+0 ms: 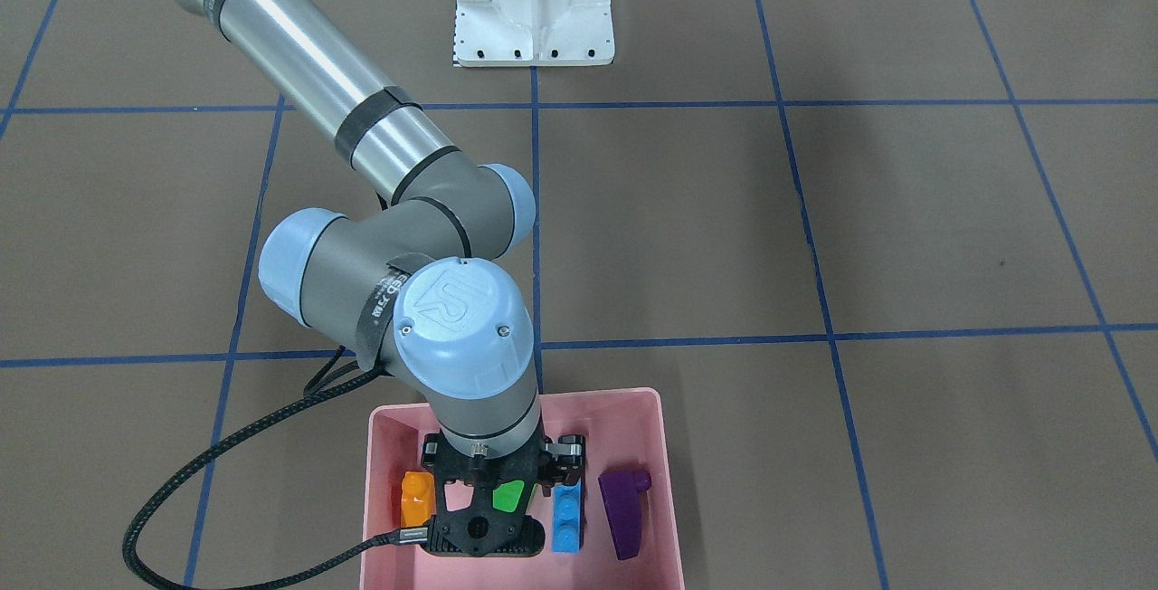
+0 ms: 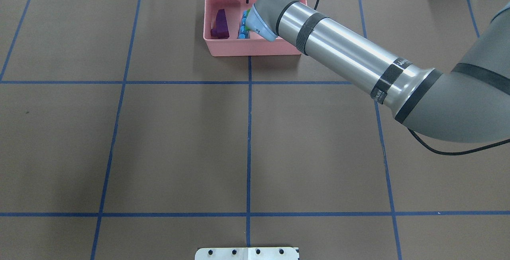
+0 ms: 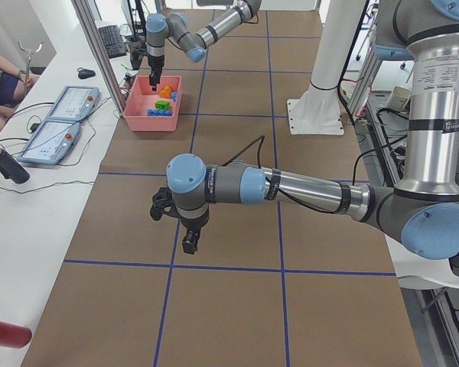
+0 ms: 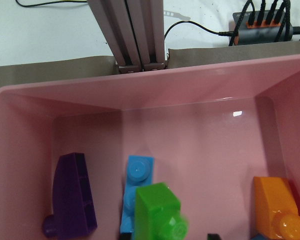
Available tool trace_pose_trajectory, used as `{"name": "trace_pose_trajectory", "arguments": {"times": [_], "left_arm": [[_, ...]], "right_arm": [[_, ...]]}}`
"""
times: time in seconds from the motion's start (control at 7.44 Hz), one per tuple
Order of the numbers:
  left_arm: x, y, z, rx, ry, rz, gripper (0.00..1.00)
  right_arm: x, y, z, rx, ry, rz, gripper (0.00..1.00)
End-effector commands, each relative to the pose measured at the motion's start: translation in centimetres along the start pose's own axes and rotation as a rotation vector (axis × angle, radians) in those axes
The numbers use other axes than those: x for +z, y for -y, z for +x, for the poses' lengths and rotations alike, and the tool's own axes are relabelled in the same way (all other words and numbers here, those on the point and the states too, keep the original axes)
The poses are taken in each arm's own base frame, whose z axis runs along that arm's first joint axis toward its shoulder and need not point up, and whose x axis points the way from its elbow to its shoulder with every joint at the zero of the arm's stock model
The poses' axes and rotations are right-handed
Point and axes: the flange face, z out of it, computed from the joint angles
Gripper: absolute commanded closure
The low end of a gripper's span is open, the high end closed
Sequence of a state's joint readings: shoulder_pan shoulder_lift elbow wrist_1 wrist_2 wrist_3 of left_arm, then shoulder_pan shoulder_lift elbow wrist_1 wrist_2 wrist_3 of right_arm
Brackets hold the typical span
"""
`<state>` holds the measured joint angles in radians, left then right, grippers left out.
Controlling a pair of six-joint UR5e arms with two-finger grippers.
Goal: Put all blocks into box
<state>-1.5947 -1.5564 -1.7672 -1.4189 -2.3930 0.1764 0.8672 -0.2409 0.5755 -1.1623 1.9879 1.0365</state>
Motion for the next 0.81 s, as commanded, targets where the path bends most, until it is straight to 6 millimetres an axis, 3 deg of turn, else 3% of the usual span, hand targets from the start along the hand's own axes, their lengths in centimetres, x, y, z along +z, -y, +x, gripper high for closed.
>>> {"name": "trace_pose_trajectory", "arguments": {"times": [0.0, 0.13, 0.4, 0.54, 0.67], "left_arm": [[0.1, 0.0, -0.1, -0.002, 0.000, -0.001, 0.00], [0.3, -0.1, -0.4, -0.005, -0.001, -0.006, 0.00], [3.0, -1.2, -3.0, -0.049, -0.010, -0.056, 0.00], [2.8, -0.9, -2.9, 0.003, 0.001, -0.005, 0.00], [3.4, -1.7, -3.5, 0.007, 0.001, 0.005, 0.00]], "right_arm": [[-0.5, 0.7, 0.8, -0.013, -0.013, -0.025, 0.01], [-1.8, 1.6, 1.6, -0.022, -0.021, -0.054, 0.01], [-7.4, 2.3, 3.4, -0.064, -0.070, -0.121, 0.01], [-9.1, 1.8, 6.8, -0.086, -0.064, -0.127, 0.01], [-10.0, 1.6, 12.2, -0.086, -0.024, -0.138, 0.01]]}}
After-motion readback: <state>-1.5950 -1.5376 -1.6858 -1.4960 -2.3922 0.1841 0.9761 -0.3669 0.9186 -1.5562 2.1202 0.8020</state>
